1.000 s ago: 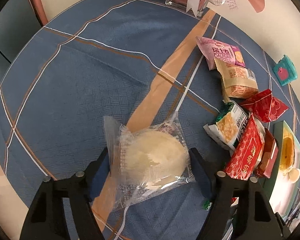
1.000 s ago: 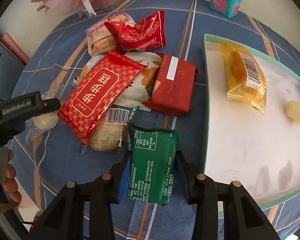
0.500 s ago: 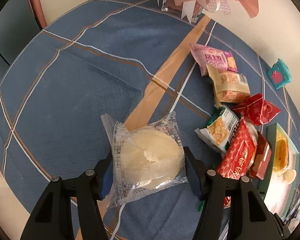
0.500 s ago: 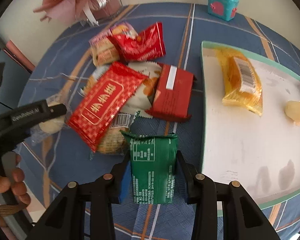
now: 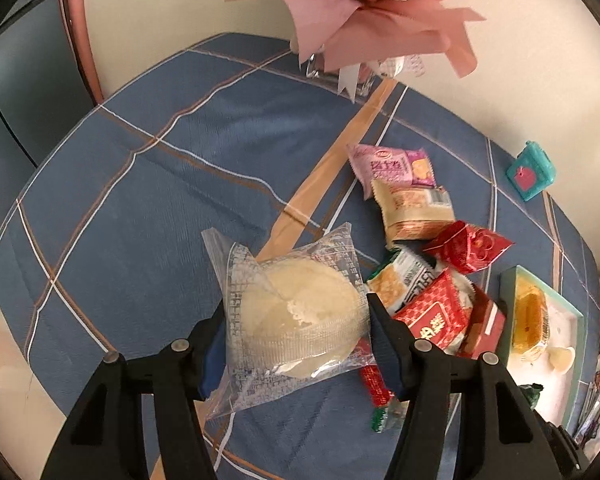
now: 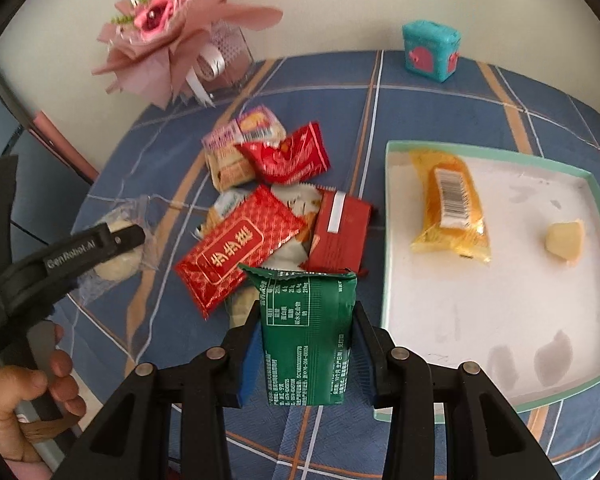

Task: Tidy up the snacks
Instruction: 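Carry bun with left tool while right tool carries green packet over tray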

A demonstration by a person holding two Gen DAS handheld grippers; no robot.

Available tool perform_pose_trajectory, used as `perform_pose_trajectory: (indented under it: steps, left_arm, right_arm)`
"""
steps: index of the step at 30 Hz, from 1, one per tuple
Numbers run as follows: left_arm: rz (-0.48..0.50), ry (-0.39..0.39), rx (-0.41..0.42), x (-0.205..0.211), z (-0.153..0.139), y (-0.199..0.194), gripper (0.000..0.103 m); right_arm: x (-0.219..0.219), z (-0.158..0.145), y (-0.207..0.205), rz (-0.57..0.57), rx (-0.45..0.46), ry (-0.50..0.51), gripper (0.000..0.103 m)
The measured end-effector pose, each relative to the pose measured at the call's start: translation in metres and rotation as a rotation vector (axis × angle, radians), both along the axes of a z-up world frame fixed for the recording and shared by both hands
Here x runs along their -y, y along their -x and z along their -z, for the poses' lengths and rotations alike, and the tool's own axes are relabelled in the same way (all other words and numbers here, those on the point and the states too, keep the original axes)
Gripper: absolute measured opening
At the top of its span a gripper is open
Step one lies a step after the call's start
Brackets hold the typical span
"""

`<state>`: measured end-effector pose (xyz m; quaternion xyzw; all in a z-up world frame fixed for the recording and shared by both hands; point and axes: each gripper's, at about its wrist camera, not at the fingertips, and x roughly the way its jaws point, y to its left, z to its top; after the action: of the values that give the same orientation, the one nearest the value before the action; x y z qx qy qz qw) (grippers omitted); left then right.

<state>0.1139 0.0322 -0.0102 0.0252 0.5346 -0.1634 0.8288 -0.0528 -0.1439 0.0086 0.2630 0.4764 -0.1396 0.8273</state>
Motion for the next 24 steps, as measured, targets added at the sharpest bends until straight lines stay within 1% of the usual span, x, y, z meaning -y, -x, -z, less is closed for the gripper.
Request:
perform_pose_trajectory:
  steps: [5,9,15,24]
  left_arm:
    - [0.02,-0.006,0.015,0.015,-0.004,0.007,0.064]
    - [0.06,-0.016,0.013,0.036,-0.005,0.021,0.064]
    - [0.177,-0.02,0.016,0.084,-0.007,0.056,0.064]
    - [0.381,-0.059,0.039,0.156,-0.005,0.122,0.064]
  right_arm:
    - [0.011,0.0,0.004,0.014,0.001,-0.006,0.042]
    - [0.025,0.001,0.013,0.042,0.001,-0.021,0.042]
    - [0.056,0.003,0.035,0.133,-0.019,-0.009,0.042]
    - [0.114,0.005,0.083,0.295,-0.062,0.001,0.043]
